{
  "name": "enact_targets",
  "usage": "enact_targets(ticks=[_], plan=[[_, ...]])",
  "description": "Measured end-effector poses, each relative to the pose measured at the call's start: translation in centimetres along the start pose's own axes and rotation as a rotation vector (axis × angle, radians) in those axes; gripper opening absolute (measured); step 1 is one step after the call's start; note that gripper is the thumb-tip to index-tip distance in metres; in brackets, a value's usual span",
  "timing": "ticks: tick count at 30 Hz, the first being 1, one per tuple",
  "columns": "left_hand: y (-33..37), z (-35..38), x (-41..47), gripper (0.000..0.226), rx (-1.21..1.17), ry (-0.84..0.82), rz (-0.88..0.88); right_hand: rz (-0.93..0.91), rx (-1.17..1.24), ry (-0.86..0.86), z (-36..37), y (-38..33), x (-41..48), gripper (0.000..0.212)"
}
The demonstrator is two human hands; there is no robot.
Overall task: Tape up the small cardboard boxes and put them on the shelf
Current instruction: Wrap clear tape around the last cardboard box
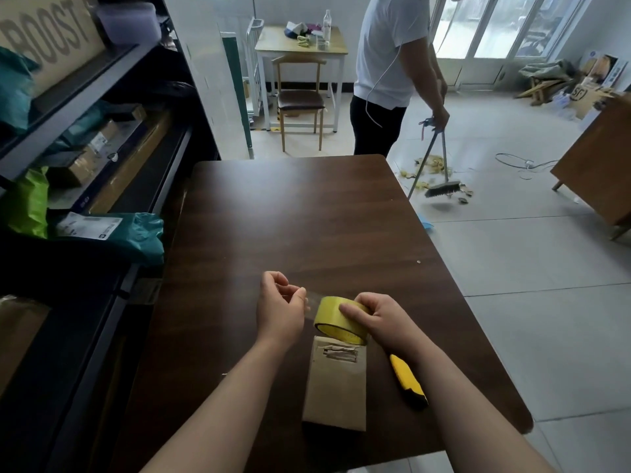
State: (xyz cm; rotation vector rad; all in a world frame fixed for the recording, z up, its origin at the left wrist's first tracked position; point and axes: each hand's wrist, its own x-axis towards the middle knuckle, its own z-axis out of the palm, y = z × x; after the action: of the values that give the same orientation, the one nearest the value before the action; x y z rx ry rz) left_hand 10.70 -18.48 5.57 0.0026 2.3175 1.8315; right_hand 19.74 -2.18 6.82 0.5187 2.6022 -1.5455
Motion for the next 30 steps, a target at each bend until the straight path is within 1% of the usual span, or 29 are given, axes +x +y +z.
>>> enact_targets(ticks=[3, 7, 10, 12, 16, 22, 30], plan=[[-0.6, 0.0, -0.1, 0.033, -0.058, 0.001, -0.091, 0.020, 0.041, 0.041, -0.8, 0.5, -0.6, 0.038], [-1.3, 1.1, -1.0, 0.035, -0.203, -0.031, -0.178, 0.030, 0.036, 0.076, -1.8, 1.3, -1.7, 0.028], [-2.3, 1.1, -0.5, 0.040, -0.193, 0.019, -0.203, 0.062, -0.056, 0.131, -3.1, 2.6, -2.5, 0.027], [-3.2, 0.4, 0.2, 0.041, -0.192, 0.004, -0.218, 0.095, -0.098, 0.184, -4.4, 3.9, -3.3, 0.030], [-5.1, 0.5, 0.3, 0.043, -0.103, -0.101, -0.226, 0.180, -0.095, 0.176, -4.4, 6.5, -4.2, 0.028], [-7.6, 1.6, -0.3, 0.047, 0.013, -0.053, -0.235, 0.313, -0.156, 0.140, -2.8, 9.6, -3.4, 0.026], [-9.4, 2.3, -0.2, 0.045, 0.120, -0.002, -0.271, 0.368, -0.254, 0.089, -1.8, 11.0, -1.6, 0.025]])
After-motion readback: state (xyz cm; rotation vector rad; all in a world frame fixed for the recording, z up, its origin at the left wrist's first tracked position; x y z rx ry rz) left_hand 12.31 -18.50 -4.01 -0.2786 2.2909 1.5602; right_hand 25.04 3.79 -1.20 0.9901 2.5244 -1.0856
